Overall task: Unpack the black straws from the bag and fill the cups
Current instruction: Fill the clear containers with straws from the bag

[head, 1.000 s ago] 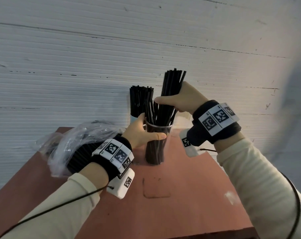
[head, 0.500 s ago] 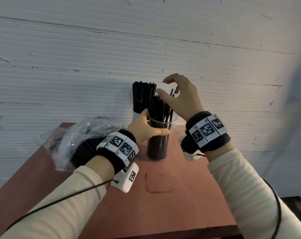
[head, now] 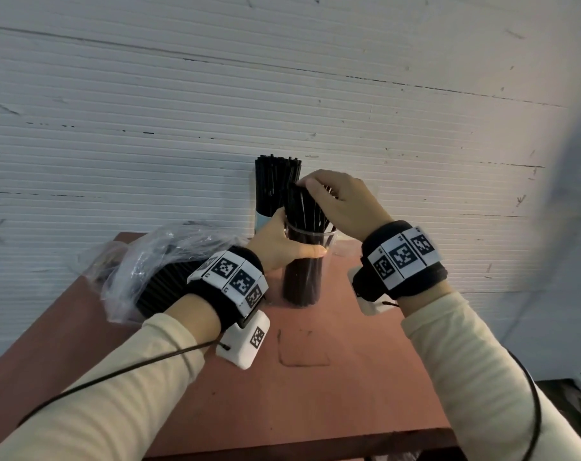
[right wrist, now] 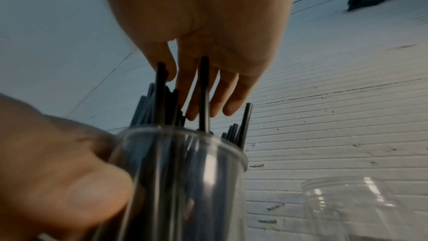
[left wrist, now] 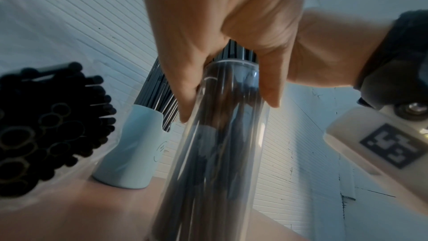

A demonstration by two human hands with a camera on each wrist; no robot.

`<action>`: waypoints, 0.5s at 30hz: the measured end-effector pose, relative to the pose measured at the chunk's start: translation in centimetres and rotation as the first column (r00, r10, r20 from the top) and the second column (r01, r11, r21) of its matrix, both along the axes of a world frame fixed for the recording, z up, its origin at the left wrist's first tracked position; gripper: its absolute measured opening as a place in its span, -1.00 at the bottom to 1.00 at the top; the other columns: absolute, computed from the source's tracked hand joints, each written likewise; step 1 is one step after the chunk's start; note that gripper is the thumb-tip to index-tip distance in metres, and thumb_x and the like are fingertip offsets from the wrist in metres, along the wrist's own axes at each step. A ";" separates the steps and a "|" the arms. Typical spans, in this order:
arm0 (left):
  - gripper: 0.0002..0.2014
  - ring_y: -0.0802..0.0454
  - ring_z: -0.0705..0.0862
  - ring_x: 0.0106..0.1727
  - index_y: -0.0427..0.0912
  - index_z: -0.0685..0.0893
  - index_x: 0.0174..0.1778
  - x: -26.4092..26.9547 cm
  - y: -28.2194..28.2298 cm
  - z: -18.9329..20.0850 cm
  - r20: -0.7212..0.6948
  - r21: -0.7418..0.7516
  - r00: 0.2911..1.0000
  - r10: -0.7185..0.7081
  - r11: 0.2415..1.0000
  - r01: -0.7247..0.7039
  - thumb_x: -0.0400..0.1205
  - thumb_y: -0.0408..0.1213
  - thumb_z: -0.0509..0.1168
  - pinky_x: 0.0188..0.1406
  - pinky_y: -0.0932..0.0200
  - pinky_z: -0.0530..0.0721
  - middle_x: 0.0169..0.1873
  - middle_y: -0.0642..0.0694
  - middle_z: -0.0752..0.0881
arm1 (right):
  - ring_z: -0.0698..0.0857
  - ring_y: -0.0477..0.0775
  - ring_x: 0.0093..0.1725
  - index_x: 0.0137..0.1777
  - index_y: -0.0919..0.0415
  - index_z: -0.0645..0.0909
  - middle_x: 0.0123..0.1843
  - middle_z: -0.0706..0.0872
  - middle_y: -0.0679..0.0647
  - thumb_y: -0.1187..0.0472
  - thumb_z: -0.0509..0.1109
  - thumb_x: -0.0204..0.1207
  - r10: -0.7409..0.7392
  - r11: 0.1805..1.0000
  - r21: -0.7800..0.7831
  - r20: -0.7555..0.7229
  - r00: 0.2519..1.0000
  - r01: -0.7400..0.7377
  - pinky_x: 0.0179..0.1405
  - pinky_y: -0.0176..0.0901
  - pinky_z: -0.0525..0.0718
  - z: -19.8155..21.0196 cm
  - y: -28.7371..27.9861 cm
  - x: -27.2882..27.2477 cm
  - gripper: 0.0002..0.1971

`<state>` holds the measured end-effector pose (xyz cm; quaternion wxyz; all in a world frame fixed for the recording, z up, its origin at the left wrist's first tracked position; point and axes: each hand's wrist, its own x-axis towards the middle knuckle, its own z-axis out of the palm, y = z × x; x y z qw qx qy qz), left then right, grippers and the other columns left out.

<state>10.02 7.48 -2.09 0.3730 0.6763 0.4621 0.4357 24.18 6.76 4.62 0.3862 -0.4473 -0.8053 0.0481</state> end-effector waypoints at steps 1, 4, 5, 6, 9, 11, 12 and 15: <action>-0.24 0.18 0.59 0.21 -0.11 0.43 0.44 0.0 0.0 0.0 -0.004 -0.011 1.000 -0.011 1.000 0.011 0.35 -0.28 0.63 0.37 0.10 0.53 0.17 0.06 0.63 | 0.64 -0.17 0.04 0.17 0.12 0.71 0.04 0.76 -0.12 0.11 0.14 0.73 -0.005 1.000 0.000 -0.026 1.000 0.005 0.08 -0.26 0.54 0.2 0.0 0.0 -0.70; 0.02 0.10 0.47 0.48 -0.04 0.30 0.58 -0.5 -0.6 -0.1 -0.024 -0.076 0.998 -0.059 0.995 0.057 0.22 -0.12 0.68 0.56 -0.06 0.40 0.44 0.05 0.54 | 0.59 -0.12 0.20 0.20 0.14 0.67 0.19 0.72 -0.08 0.10 0.17 0.72 -0.004 0.998 0.062 -0.038 0.999 0.006 0.19 -0.29 0.42 0.8 -0.2 -0.3 -0.73; 0.13 0.09 0.37 0.57 -0.03 0.18 0.66 -0.7 -0.8 -0.2 -0.029 -0.103 0.999 -0.043 0.994 0.040 0.22 -0.08 0.68 0.61 -0.05 0.32 0.55 0.05 0.43 | 0.54 -0.08 0.28 0.23 0.12 0.65 0.24 0.69 -0.08 0.09 0.19 0.70 -0.011 0.995 0.102 -0.012 1.000 0.013 0.24 -0.28 0.38 0.9 -0.4 -0.5 -0.74; 0.18 0.08 0.31 0.61 -0.05 0.06 0.71 -1.1 -1.2 -0.2 -0.034 -0.123 0.999 -0.004 0.992 0.000 0.27 -0.11 0.67 0.62 -0.03 0.28 0.59 0.04 0.35 | 0.50 -0.03 0.33 0.25 0.10 0.64 0.28 0.65 -0.07 0.08 0.22 0.69 -0.023 0.990 0.138 0.007 1.000 0.022 0.25 -0.29 0.33 0.9 -0.5 -0.8 -0.74; -0.02 0.08 0.50 0.42 -0.08 0.16 0.68 -3.2 -2.3 -0.1 -0.024 -0.057 0.994 0.108 0.992 -0.110 0.42 -0.28 0.59 0.44 0.11 0.47 0.44 0.00 0.49 | 0.45 0.03 0.28 0.23 0.11 0.63 0.24 0.60 -0.01 0.11 0.28 0.62 -0.021 0.971 0.238 -0.010 1.000 0.023 0.19 -0.33 0.28 0.9 -1.6 -2.5 -0.76; -0.21 0.10 0.61 0.28 0.01 0.38 0.56 -5.5 -3.3 0.5 -0.020 0.019 0.987 0.161 0.987 -0.160 0.43 -0.33 0.56 0.23 0.22 0.55 0.29 0.03 0.61 | 0.51 -0.03 0.07 0.09 0.17 0.64 0.07 0.62 0.01 0.22 0.28 0.54 0.044 0.957 0.288 -0.053 0.998 -0.027 0.06 -0.39 0.35 0.8 -2.5 -4.1 -0.81; -0.31 0.13 0.65 0.22 0.08 0.48 0.46 -6.9 -3.7 0.8 -0.021 0.044 0.981 0.192 0.981 -0.191 0.41 -0.30 0.55 0.15 0.25 0.57 0.22 0.07 0.65 | 0.53 -0.11 -0.06 0.01 0.20 0.63 -0.04 0.63 -0.01 0.27 0.27 0.49 0.085 0.958 0.279 -0.066 0.994 -0.063 -0.04 -0.47 0.38 0.6 -3.0 -4.9 -0.84; -0.58 0.12 0.71 0.05 0.27 0.64 0.03 -10.8 -4.8 1.5 -0.012 0.152 0.941 0.339 0.931 -0.333 0.35 -0.28 0.51 0.03 0.18 0.65 -0.01 0.16 0.70 | 0.55 -0.28 -0.33 -0.12 0.24 0.68 -0.32 0.61 -0.15 0.35 0.28 0.48 0.160 0.985 0.085 -0.073 0.984 -0.153 -0.30 -0.54 0.43 -0.3 -4.1 -7.4 -0.86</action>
